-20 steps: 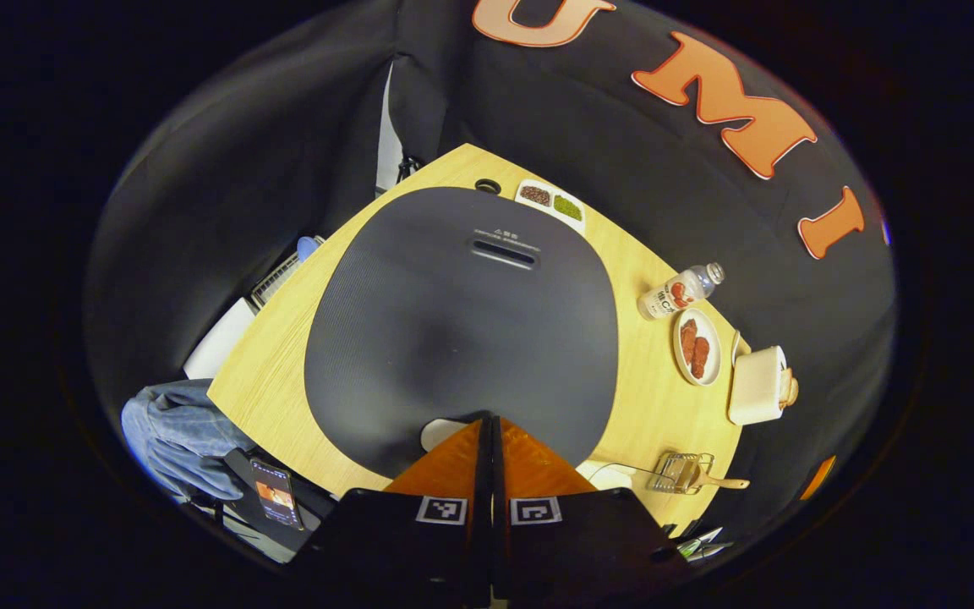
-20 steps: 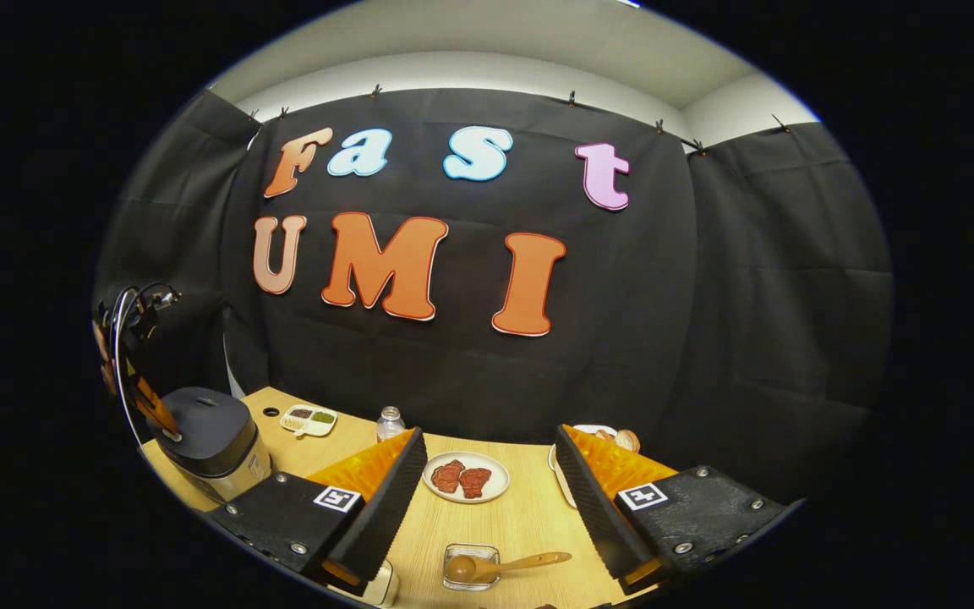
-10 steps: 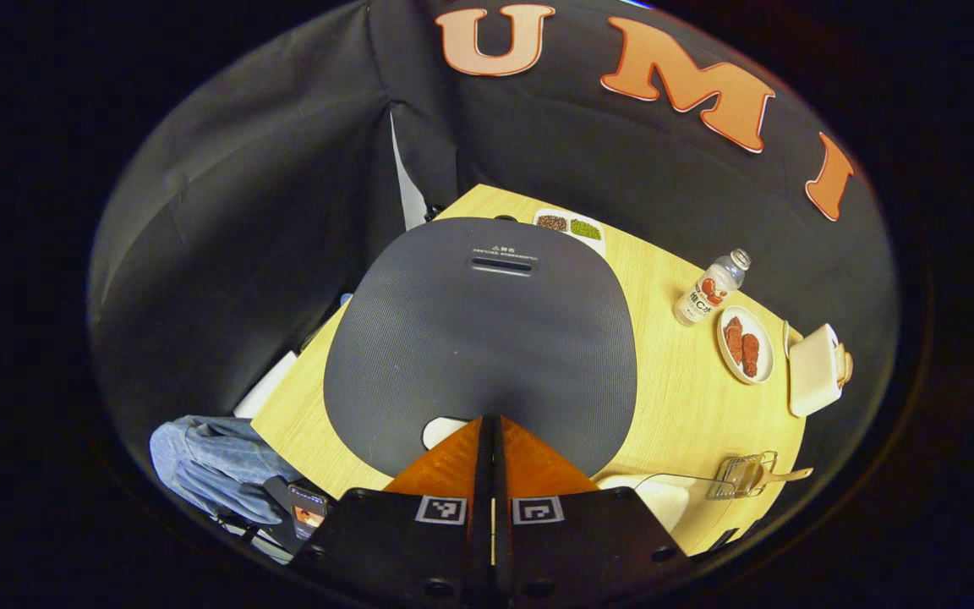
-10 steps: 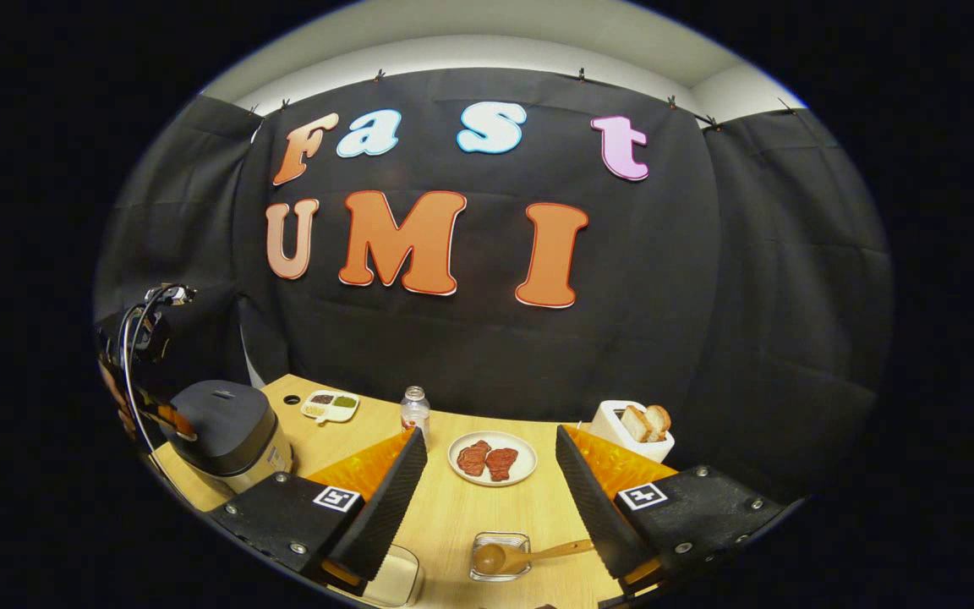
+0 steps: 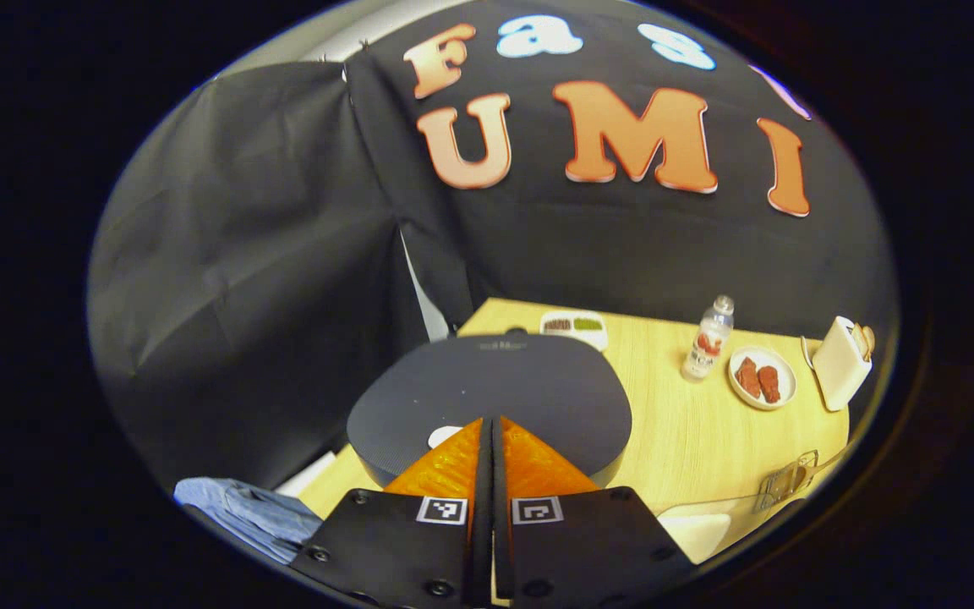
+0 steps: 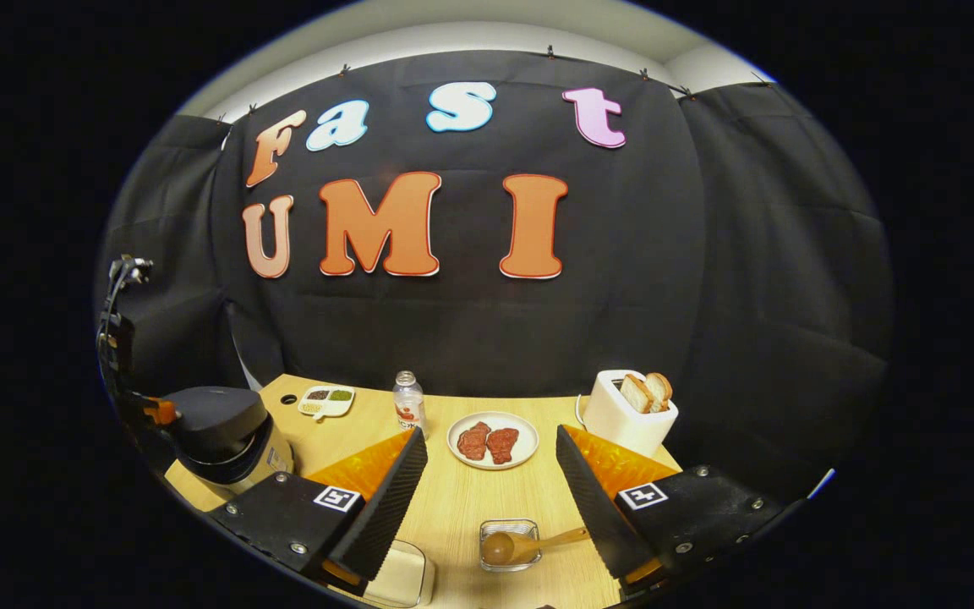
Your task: Close the left gripper, press the button to open the rice cooker; take a wooden spoon from the chopstick holder with the right hand, scoop a spoonful of rice and pour it into the rice cooker, then put the wooden spoon back into the chopstick holder.
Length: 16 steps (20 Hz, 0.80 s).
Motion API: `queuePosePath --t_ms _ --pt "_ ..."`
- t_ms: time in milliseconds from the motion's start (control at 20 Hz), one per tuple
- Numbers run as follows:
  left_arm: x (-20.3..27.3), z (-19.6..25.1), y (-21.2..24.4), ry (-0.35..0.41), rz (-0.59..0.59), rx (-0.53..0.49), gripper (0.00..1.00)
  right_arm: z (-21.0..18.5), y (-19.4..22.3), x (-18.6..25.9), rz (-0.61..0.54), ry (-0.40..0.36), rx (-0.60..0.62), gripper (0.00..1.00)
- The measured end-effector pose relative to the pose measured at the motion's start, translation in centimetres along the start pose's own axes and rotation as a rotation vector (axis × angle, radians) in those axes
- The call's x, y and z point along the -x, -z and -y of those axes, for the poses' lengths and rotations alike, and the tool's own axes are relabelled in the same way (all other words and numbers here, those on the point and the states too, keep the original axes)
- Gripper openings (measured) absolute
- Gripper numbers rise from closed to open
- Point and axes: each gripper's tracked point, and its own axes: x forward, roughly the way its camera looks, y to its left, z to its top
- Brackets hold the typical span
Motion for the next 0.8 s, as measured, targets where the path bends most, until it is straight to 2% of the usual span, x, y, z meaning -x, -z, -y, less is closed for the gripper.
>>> queuePosePath --t_ms 200,250,350,400,450,500,550,600,800 --pt "3.3 0.3 -5.9 -0.007 0.235 -0.015 0.06 1.1 0.7 -0.5 -0.012 0.021 0.009 0.95" --pt "4.0 0.7 -6.1 0.012 0.258 -0.012 0.09 1.2 1.0 -0.5 -0.017 0.022 0.009 0.95" --pt "4.9 1.5 -6.1 0.05 0.266 0.013 0.27 1.4 1.4 -0.7 -0.027 0.021 0.006 0.95" --pt "5.4 1.7 -5.9 0.063 0.266 0.025 0.41 1.7 1.8 -0.9 -0.034 0.022 0.006 0.95" --pt "5.3 1.7 -5.9 0.065 0.268 0.031 0.38 1.9 2.1 -1.1 -0.039 0.025 0.006 0.95" --pt "5.5 1.6 -5.8 0.065 0.267 0.033 0.43 2.2 2.5 -1.2 -0.046 0.028 0.004 0.95" --pt "5.8 1.7 -5.7 0.068 0.276 0.035 0.53 2.3 2.9 -1.4 -0.056 0.025 0.001 0.95" --pt "6.0 1.9 -5.7 0.078 0.28 0.038 0.49 2.5 3.6 -1.4 -0.069 0.024 -0.001 0.95" --pt "7.0 2.8 -4.5 0.088 0.258 0.067 0.78 3.5 5.9 -1.9 -0.117 0.026 -0.005 0.96"
